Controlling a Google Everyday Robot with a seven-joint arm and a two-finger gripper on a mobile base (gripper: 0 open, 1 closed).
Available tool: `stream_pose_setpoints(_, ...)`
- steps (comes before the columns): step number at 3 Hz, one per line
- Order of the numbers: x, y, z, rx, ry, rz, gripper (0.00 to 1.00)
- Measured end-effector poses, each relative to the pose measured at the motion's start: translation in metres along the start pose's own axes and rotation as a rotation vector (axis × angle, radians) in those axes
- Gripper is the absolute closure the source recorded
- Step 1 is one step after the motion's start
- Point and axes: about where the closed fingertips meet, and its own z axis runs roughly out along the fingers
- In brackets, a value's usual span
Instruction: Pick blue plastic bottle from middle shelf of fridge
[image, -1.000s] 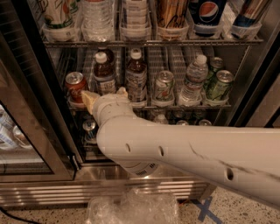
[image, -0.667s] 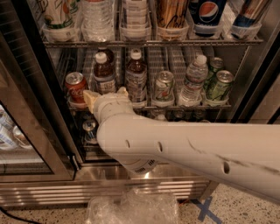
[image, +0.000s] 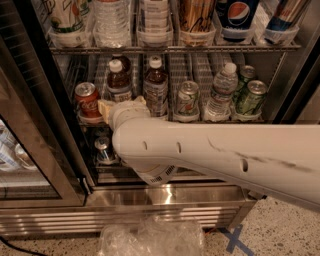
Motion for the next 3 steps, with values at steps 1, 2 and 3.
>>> stream_pose_setpoints(1,-0.005,0.001,0.010,-0.002,0.001,-0.012,0.26)
stream_pose_setpoints(2,-0.008,0.001,0.019,0.002,0.006,-0.022,0.26)
stream_pose_setpoints(3,-0.008,-0.001,0.025,0.012,0.017,-0.028,0.38)
